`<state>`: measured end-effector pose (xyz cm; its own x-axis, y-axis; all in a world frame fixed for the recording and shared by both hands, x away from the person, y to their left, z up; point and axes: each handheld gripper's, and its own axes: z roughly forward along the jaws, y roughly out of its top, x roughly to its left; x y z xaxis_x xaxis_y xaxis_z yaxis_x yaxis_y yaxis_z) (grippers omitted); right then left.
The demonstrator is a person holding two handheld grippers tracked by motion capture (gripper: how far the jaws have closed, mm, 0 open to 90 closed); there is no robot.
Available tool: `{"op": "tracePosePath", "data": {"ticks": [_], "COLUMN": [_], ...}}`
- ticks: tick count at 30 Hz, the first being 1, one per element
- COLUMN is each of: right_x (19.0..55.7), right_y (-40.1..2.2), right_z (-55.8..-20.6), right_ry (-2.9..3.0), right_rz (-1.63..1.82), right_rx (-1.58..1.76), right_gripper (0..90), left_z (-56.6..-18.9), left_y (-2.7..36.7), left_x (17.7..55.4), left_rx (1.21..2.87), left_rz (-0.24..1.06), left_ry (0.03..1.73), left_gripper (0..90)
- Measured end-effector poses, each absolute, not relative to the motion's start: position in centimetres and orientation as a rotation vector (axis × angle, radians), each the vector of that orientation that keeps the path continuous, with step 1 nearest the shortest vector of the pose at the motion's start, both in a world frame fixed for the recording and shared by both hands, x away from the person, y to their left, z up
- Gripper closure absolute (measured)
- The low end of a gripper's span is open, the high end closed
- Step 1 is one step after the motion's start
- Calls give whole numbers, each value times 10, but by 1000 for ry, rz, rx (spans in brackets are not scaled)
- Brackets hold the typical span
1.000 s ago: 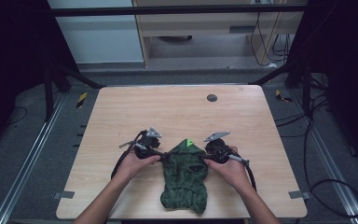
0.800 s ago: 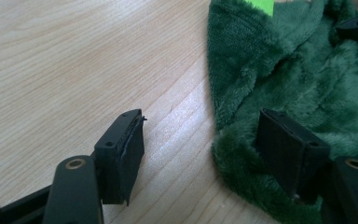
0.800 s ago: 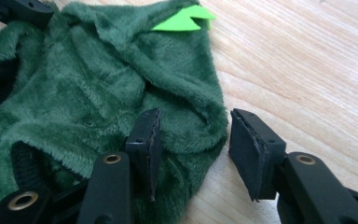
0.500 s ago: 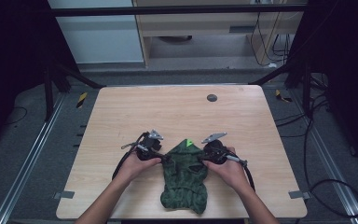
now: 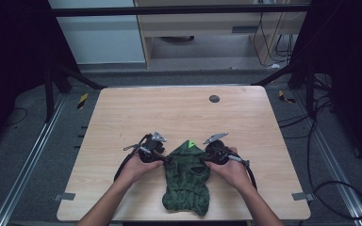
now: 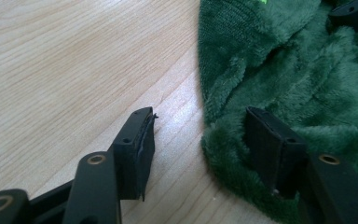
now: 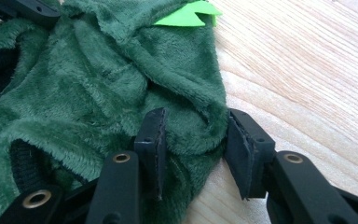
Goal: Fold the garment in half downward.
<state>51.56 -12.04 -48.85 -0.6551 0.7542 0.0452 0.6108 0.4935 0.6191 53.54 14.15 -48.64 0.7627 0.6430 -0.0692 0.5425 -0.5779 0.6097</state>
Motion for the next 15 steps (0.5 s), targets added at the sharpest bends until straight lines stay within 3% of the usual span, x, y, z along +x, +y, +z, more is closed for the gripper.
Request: {"op": "tracePosePath", "data": {"ticks": [7, 8, 15], "right_x": [516, 516, 516], "right_y": [-117, -117, -109], "right_z": [-487, -486, -483], "right_ry": [2532, 2541, 2603], "right_rz": [885, 883, 844], "right_rx": [1154, 1156, 1083], "right_gripper": [667, 704, 845], "left_z": [-484, -484, -484], "left_y": [138, 138, 134], "left_x": [533, 532, 530], "left_rx": [2340, 2340, 2361], "left_rz": [172, 163, 145], "left_ry": [886, 885, 851], "left_gripper": [586, 655, 801]}}
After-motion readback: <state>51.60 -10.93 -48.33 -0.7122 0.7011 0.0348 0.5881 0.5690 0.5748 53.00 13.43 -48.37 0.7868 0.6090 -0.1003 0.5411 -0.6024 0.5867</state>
